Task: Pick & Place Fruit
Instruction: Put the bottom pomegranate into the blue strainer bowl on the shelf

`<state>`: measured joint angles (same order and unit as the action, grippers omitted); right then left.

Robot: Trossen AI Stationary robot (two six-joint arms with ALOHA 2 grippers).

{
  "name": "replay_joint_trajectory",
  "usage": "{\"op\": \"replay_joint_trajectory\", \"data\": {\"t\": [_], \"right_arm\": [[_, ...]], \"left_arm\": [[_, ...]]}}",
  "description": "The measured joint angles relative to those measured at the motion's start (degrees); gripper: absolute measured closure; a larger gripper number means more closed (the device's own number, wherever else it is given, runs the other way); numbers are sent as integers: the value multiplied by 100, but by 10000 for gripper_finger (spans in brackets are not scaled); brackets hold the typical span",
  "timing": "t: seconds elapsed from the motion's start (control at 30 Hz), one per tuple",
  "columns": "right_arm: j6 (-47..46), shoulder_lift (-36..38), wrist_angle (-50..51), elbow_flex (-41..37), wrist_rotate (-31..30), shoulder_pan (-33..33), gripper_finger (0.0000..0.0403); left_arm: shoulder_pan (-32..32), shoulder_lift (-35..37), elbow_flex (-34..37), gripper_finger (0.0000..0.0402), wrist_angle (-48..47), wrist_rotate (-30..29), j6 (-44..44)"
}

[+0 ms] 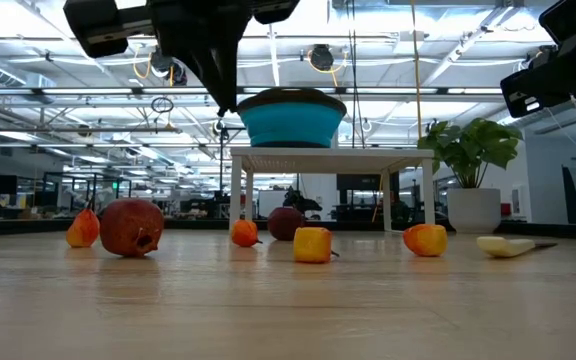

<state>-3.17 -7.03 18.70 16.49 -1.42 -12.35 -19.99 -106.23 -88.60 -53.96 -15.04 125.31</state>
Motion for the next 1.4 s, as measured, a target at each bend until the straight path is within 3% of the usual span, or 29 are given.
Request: {"op": "replay_joint_trajectory", "data": {"t": [0.53,0.77,1.07,1.4], "right_arm": [[1,0,0,0,-1,1,403],[1,-2,0,0,-1,1,403],[1,0,0,0,-1,-1,403],[0,0,0,0,-1,1,403]], "left_arm": [[9,-140,2,399,217,-14,210],[9,-140,2,372,255,-47,193],[9,-144,2,314,475,-51,-226],[9,-144,2,208,469,-53,-220]]}}
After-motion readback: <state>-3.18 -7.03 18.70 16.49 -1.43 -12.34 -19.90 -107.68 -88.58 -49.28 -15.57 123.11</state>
